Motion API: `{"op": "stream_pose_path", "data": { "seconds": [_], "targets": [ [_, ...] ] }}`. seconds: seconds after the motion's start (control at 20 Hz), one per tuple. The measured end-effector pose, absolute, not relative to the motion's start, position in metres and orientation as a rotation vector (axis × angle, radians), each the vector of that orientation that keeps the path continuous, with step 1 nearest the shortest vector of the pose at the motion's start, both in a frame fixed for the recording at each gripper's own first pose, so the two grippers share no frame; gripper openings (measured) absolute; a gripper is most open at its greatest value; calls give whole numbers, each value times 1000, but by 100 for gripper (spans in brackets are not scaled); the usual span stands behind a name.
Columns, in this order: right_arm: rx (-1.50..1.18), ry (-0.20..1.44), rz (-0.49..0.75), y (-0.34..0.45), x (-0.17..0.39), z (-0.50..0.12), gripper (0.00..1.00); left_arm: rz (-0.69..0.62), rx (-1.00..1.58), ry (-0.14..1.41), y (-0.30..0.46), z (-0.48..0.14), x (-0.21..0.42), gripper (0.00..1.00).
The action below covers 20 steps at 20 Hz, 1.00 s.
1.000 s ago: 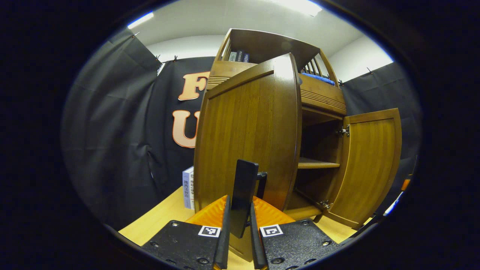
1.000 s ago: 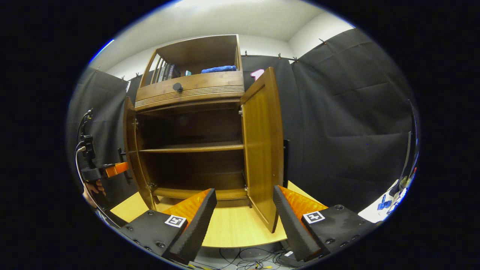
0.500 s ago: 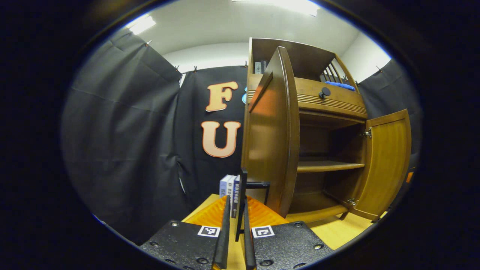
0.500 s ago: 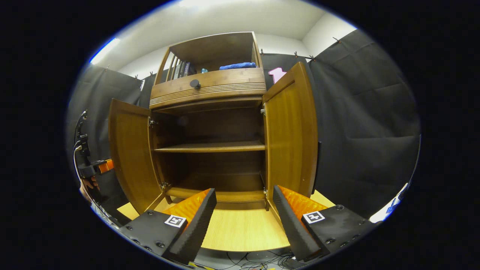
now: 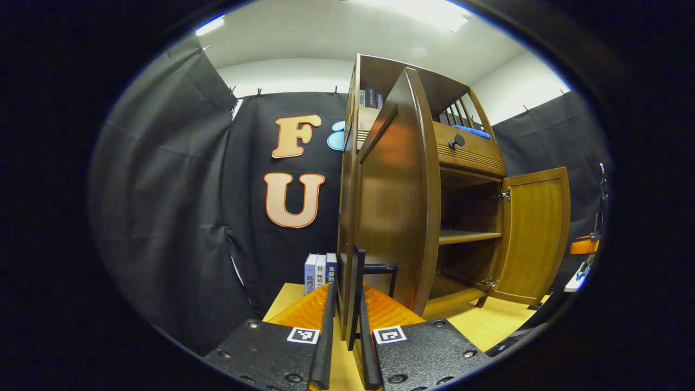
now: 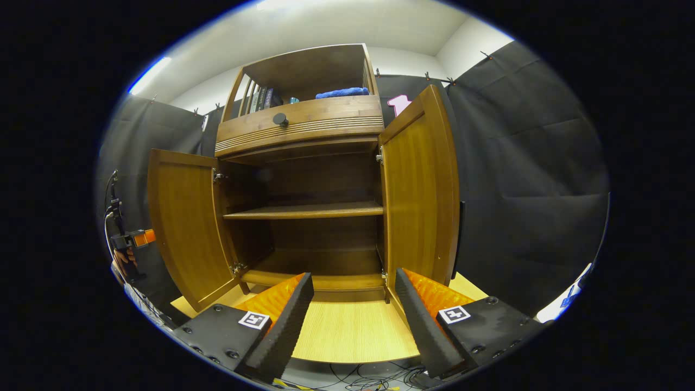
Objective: Open the right door of the double-door shoe cabinet with the right hand, and open the left door with the left hand.
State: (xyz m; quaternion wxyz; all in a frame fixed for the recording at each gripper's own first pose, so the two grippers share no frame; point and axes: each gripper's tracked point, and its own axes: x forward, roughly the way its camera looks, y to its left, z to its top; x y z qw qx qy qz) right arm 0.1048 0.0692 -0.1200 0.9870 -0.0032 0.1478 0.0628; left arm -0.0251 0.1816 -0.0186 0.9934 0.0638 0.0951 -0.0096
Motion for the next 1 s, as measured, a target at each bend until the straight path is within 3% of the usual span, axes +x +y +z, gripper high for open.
{"op": "stream_pose_path", "data": {
  "seconds": [0.2,0.3,0.35,0.6,0.7,0.75,0.85,0.9,0.95,1.0],
  "targets": [
    [24,288,116,65,108,-116,89,-99,29,201,183,-17,-23,24],
    [24,284,109,62,112,-115,89,-83,73,200,182,-15,-27,23],
    [18,285,109,61,113,-116,98,-67,97,199,181,-13,-30,23],
    [-2,263,112,61,128,-110,98,30,141,154,175,21,-54,23],
    [-2,263,123,65,132,-112,98,71,169,121,170,37,-73,10],
    [-6,262,127,66,135,-113,98,90,179,116,168,41,-82,17],
    [-11,255,139,71,140,-112,98,103,186,106,155,50,-89,17],
    [-14,251,144,72,142,-111,89,92,171,95,143,54,-91,17],
    [-18,249,150,76,144,-111,98,73,136,89,129,55,-91,18],
    [-22,249,156,78,144,-111,98,56,97,88,114,53,-89,17]
  ]
}}
